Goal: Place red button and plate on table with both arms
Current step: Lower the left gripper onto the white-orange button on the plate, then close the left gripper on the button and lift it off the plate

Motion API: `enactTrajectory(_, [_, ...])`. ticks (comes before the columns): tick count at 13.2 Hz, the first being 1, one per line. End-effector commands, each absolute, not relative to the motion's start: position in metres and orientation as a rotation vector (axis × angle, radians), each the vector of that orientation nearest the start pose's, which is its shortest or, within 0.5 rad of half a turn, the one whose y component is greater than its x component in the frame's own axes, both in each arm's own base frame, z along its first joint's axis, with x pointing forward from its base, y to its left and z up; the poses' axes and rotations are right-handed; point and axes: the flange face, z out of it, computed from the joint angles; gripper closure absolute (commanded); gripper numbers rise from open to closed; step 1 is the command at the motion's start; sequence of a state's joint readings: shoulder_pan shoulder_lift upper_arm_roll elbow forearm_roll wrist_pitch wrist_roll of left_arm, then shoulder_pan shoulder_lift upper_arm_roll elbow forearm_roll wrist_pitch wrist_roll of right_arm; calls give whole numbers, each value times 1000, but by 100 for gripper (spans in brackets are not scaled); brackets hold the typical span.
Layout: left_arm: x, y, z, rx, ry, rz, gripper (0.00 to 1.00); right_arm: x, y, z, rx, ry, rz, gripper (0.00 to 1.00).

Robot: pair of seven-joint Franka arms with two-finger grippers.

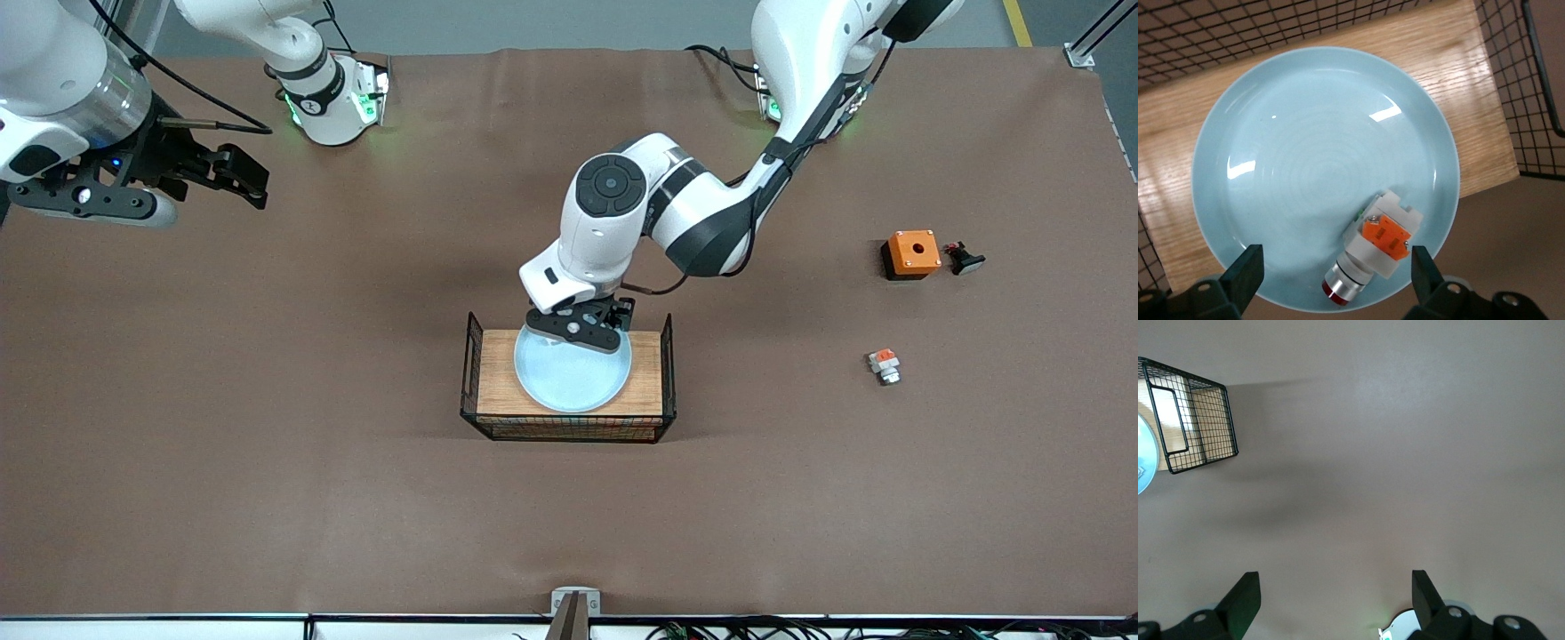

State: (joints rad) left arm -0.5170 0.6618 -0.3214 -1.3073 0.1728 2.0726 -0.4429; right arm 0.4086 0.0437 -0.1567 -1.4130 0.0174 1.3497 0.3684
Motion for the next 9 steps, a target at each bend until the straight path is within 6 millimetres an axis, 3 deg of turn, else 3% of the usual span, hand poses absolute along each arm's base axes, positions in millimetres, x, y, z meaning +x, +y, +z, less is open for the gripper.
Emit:
enactTrajectory(1, [551, -508, 380, -3088, 969, -206, 6, 525, 137, 655, -3153, 206, 171, 0])
enactTrajectory(4, [549, -512, 382, -2964, 1274, -243, 7, 526, 135, 655, -3152, 216, 171, 0])
enactTrajectory(9, [550, -519, 370, -2915, 1420, -294, 9, 526, 135, 654, -3153, 218, 173, 0])
